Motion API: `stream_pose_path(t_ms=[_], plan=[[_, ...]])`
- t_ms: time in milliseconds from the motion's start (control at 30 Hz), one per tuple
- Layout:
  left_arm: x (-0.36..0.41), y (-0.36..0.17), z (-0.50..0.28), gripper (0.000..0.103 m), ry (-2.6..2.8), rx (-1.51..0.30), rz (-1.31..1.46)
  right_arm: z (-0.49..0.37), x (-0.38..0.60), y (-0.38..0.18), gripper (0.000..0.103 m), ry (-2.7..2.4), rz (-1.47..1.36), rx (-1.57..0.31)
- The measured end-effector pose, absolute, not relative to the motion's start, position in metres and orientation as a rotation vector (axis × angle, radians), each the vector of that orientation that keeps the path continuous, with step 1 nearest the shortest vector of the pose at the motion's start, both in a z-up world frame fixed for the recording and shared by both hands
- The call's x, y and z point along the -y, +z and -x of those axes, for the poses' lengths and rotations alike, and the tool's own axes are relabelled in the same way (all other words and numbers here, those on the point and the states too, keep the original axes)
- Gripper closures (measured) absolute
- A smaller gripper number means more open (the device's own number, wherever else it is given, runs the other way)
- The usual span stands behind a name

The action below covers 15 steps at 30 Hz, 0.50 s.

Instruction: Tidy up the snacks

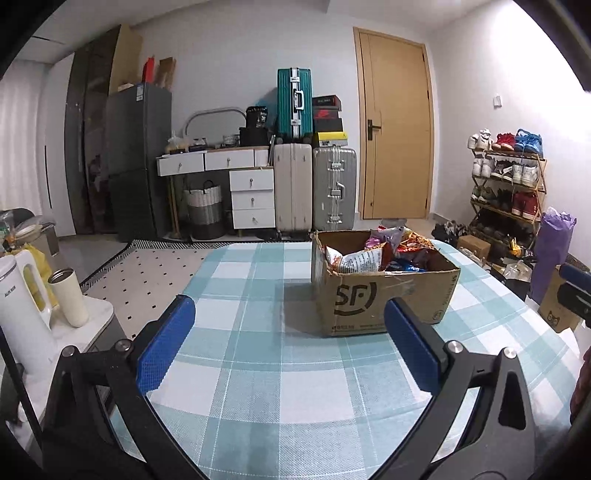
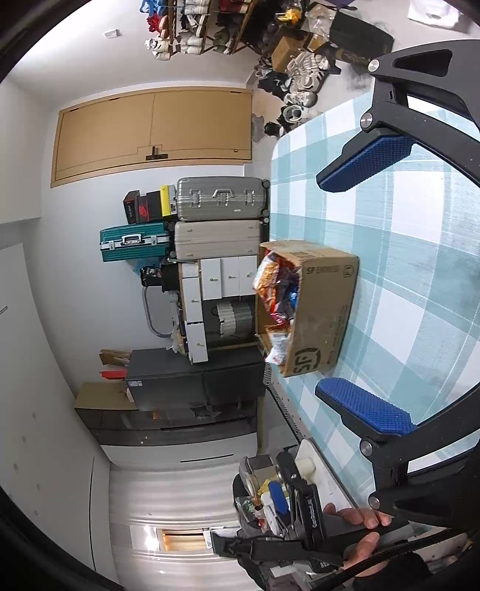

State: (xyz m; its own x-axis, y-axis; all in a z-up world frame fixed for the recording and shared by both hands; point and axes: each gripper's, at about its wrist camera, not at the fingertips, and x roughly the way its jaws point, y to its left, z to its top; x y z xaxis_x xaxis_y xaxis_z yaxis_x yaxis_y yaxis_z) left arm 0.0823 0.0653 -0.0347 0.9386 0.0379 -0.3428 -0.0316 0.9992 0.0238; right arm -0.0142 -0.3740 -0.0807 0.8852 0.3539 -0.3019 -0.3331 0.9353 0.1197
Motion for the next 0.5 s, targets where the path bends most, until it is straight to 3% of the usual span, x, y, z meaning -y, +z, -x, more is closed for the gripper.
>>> stream_pose_path(t_ms=[500], plan=[[-0.076, -0.087, -0.096, 0.001, 0.037, -0.331, -0.008, 0.003, 0.376, -0.124, 0.001, 0.345, -0.062, -0.34]])
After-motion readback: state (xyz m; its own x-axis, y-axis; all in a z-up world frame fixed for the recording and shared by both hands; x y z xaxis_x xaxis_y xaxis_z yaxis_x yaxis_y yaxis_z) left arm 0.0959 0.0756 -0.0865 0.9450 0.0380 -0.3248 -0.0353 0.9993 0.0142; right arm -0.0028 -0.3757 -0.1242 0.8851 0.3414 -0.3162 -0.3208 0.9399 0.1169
